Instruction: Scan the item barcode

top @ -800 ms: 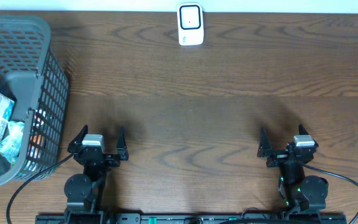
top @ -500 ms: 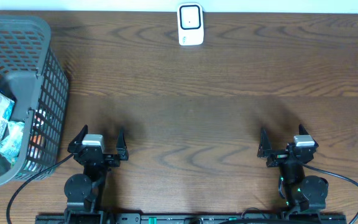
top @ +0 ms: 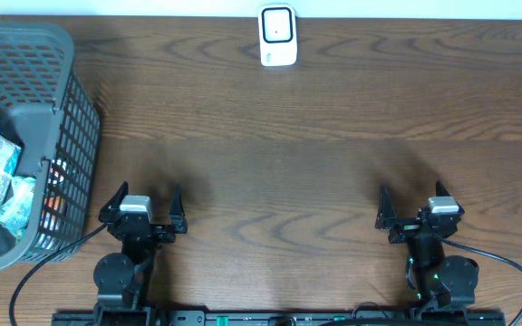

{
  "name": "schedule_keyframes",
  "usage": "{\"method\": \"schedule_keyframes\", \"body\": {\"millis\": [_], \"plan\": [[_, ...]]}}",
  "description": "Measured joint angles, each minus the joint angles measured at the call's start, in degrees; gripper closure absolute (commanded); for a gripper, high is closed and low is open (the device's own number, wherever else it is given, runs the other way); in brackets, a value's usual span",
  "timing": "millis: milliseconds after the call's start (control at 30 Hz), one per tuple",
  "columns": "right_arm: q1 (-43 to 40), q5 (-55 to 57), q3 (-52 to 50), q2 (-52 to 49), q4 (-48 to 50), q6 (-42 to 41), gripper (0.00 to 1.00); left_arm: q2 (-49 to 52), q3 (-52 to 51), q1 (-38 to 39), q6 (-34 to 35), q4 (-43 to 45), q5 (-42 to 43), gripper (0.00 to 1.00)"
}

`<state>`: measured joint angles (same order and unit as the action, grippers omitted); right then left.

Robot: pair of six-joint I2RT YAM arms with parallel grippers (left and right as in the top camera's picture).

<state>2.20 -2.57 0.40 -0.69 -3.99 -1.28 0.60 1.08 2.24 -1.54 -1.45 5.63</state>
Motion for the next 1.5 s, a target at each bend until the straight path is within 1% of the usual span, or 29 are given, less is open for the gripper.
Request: {"method": "schedule_keyframes", "body": {"millis": [1033,1200,1333,1400,1500], "plan": [[0.02,0.0,0.0,0.0,0.0,0.0,0.01,0.0,0.0,0.0,0.2,0.04,0.07,0.02],[0.0,0.0,0.0,0.0,0.0,0.0,0.01,0.0,0.0,0.0,5.16,0.76,5.31,0.02],[0.02,0.0,0.0,0.0,0.0,0.0,0.01,0.02,-0.02,0.0,7.8,1.9,9.16,0.03],[0.02,0.0,0.0,0.0,0.02,0.0,0.01,0.13,-0.63,0.0,9.31,5.92,11.1,0.02],[0.0,0.02,0.0,0.0,0.0,0.0,0.01,0.15,-0.72,0.0,11.74,16.13,14.27,0.03]]}}
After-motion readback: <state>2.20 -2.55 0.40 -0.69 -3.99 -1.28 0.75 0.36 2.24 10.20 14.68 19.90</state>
